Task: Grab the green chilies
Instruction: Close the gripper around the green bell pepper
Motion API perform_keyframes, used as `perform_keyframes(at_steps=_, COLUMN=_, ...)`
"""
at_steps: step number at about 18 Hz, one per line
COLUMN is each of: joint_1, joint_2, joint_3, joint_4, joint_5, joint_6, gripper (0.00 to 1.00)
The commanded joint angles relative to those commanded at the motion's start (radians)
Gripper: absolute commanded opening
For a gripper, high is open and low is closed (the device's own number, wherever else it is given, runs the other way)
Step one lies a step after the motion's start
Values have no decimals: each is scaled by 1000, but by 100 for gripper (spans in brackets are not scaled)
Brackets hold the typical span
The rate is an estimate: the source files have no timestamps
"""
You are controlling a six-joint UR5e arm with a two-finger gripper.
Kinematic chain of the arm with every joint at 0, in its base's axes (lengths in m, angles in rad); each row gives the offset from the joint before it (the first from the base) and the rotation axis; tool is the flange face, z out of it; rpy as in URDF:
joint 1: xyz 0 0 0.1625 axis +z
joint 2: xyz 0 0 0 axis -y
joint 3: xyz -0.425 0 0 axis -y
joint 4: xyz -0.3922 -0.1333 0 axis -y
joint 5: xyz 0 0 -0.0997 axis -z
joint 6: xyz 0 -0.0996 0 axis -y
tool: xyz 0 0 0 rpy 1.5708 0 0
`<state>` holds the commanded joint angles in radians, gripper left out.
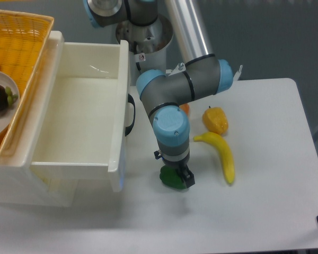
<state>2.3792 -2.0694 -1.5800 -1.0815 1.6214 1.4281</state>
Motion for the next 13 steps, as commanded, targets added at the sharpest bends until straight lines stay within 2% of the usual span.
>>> perform_keyframes(at_steps=13, joint_1=-8, joint_2=-35, joint_3=-12, joint_4=0, joint_5=0, joint_6=57, gripper=100)
